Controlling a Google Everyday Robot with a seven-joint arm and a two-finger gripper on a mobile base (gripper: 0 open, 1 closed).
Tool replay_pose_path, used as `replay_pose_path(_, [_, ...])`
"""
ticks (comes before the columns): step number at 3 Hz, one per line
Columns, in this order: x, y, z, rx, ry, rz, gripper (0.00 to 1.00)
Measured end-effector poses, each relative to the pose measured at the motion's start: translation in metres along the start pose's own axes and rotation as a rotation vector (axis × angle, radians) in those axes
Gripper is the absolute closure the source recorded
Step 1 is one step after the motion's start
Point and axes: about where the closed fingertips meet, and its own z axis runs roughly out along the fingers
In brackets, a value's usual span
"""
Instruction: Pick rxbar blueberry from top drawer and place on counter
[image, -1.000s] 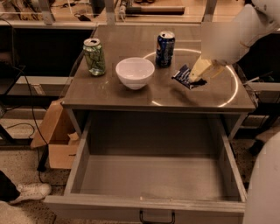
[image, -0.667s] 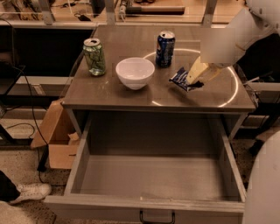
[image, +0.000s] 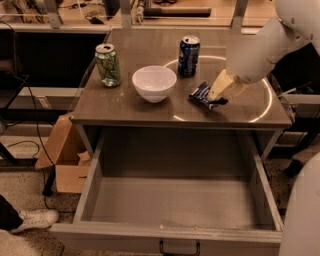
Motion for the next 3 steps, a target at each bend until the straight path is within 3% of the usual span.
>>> replay_pose_path(1, [0.0023,0.0005,0.0039,-0.009,0.003,0.006,1.0])
replay_pose_path(3, [0.0023,0.0005,0.004,-0.009,0.003,0.006,0.58])
